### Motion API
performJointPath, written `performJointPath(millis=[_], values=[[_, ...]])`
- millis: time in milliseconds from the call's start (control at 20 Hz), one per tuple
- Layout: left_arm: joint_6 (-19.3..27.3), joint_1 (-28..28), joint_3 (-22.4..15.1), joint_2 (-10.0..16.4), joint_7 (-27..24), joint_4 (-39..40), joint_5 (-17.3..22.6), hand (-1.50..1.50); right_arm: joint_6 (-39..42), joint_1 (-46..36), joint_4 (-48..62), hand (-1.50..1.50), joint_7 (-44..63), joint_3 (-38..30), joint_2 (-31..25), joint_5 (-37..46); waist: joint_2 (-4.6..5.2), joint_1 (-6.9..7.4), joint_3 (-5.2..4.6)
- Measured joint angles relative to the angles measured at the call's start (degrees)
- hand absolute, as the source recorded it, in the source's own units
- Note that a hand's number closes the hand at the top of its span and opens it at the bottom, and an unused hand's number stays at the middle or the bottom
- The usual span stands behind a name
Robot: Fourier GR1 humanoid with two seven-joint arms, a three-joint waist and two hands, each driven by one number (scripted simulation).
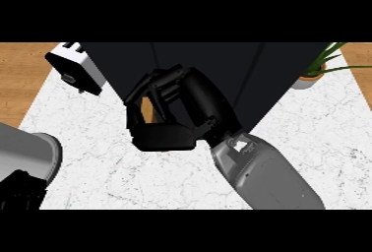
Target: Pick up the bottled water, place it into the cabinet and close the cabinet
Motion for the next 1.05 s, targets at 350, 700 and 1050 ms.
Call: performJointPath(millis=[350,700,1050], values=[[-2.0,1.4,2.5,0.3,0.7,-0.3,0.9,1.50,11.5,-4.3,14.2,1.50,-10.1,-6.3,0.5,-5.6,-1.69,-0.43,-0.14],[-3.3,2.0,2.8,0.6,0.9,-1.0,0.5,1.50,18.7,-5.8,19.2,1.50,-15.7,-7.1,-0.4,-7.5,-2.49,0.63,-0.63],[-2.8,0.1,3.0,0.3,1.7,-1.1,0.5,1.50,23.1,-7.1,22.1,1.50,-19.5,-7.3,-1.3,-8.0,-2.50,0.88,-1.01]])
